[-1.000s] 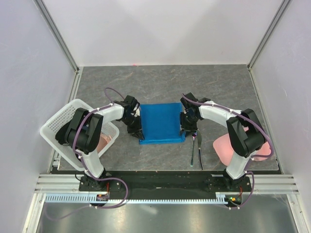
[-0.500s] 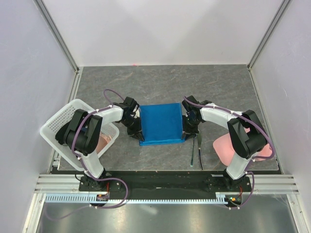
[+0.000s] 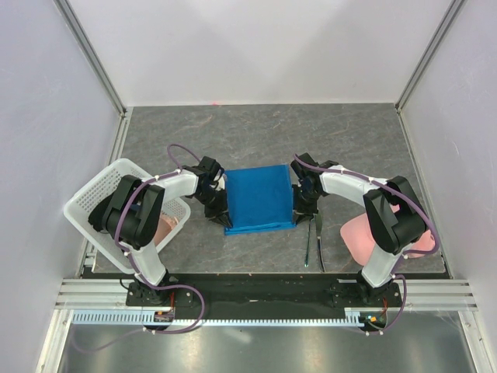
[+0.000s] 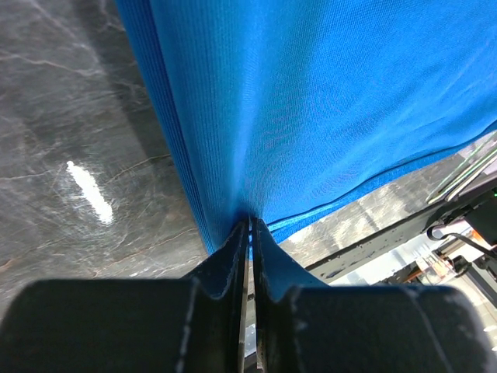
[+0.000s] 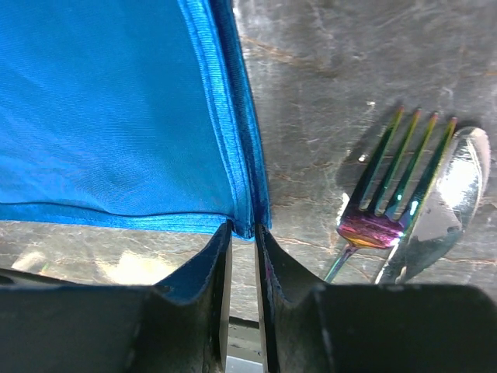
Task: Fold the napkin into a case and place the utensils inside
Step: Fold the top corner of the square-folded napkin at the center of the board.
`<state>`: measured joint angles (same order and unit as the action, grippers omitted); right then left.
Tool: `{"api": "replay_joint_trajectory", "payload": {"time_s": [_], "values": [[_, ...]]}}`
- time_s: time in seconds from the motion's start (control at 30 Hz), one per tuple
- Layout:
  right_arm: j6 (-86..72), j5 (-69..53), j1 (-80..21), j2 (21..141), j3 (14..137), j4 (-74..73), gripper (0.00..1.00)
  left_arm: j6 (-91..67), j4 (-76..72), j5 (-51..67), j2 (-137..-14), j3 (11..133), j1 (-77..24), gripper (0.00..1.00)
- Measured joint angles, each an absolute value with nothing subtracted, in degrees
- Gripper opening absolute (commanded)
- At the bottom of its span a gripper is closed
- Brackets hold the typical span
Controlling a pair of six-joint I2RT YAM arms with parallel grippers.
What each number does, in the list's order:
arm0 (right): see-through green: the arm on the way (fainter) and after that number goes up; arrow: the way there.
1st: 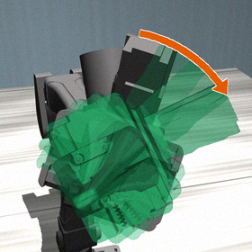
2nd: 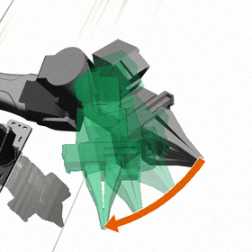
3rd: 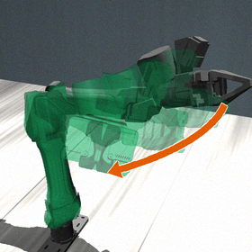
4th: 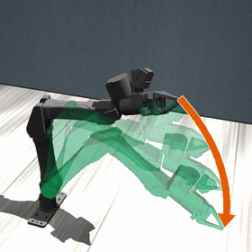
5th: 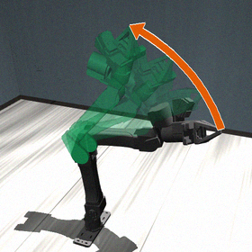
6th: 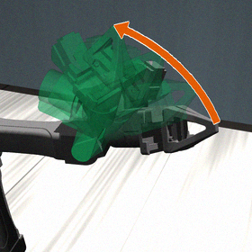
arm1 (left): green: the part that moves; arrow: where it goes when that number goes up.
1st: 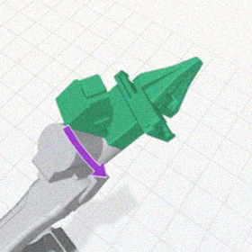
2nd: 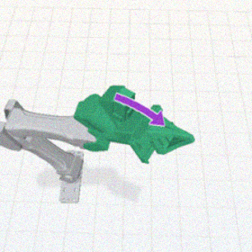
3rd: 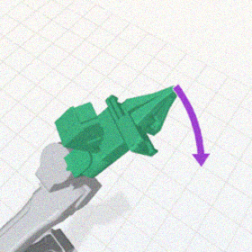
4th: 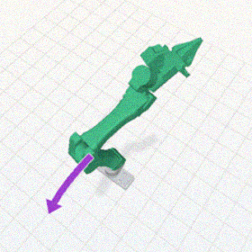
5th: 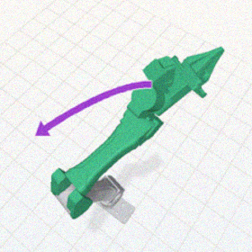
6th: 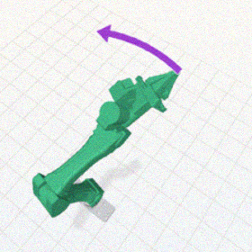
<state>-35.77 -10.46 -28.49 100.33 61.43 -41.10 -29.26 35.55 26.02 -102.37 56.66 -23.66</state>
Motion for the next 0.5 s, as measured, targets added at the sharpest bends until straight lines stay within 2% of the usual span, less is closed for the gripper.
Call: {"api": "replay_joint_trajectory", "payload": {"time_s": [0.33,0.5], "values": [[-35.55,-8.69,-28.49,100.31,62.26,-42.06,0.22,-29.26,35.2,26.61,-102.35,56.29,-23.94,0.11],[-35.31,-8.54,-28.49,100.31,62.7,-42.5,0.17,-29.28,35.07,27.0,-102.32,56.1,-23.99,0.11]]}}
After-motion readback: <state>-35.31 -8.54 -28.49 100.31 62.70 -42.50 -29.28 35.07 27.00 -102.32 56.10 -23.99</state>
